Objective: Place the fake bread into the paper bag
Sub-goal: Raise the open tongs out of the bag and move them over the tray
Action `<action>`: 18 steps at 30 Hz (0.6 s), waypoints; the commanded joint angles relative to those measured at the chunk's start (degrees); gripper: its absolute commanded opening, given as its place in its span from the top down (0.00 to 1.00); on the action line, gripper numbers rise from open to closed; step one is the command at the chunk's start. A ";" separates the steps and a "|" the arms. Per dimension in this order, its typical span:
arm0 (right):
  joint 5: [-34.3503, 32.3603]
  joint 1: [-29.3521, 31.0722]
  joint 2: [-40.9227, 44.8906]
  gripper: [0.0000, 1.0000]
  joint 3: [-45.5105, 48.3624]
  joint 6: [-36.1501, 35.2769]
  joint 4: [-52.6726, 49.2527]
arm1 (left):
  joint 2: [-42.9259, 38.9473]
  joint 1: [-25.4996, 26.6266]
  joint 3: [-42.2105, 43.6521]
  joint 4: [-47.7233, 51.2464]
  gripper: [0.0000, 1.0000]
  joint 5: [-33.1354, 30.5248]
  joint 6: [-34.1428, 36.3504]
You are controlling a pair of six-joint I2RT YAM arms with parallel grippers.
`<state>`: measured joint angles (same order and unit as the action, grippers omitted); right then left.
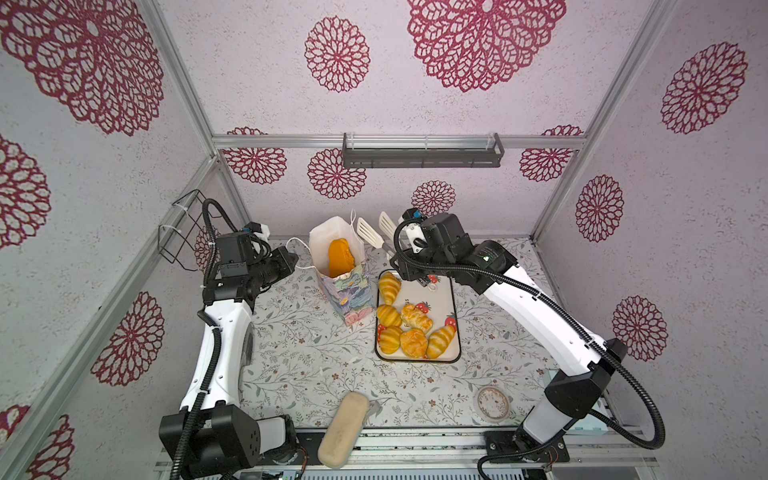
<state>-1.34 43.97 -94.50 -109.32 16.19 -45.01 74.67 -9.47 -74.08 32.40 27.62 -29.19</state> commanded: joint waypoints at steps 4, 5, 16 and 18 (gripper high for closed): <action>0.30 -3.88 7.00 0.48 6.90 1.87 5.42 | 0.03 0.02 0.52 -0.36 1.00 0.08 -0.19; 0.74 -4.63 7.74 0.48 8.30 2.15 5.91 | 0.03 0.03 0.53 -0.33 1.00 0.11 -0.18; 4.00 -9.71 11.00 0.48 19.52 4.36 9.39 | -0.02 -0.02 0.52 -0.36 1.00 -0.01 -0.17; 4.55 -10.18 10.92 0.48 21.24 4.69 10.00 | -0.05 0.04 0.52 -0.32 1.00 0.05 -0.18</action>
<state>1.61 34.48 -85.78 -89.01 19.20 -38.76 74.67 -9.47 -74.06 32.40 27.62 -29.19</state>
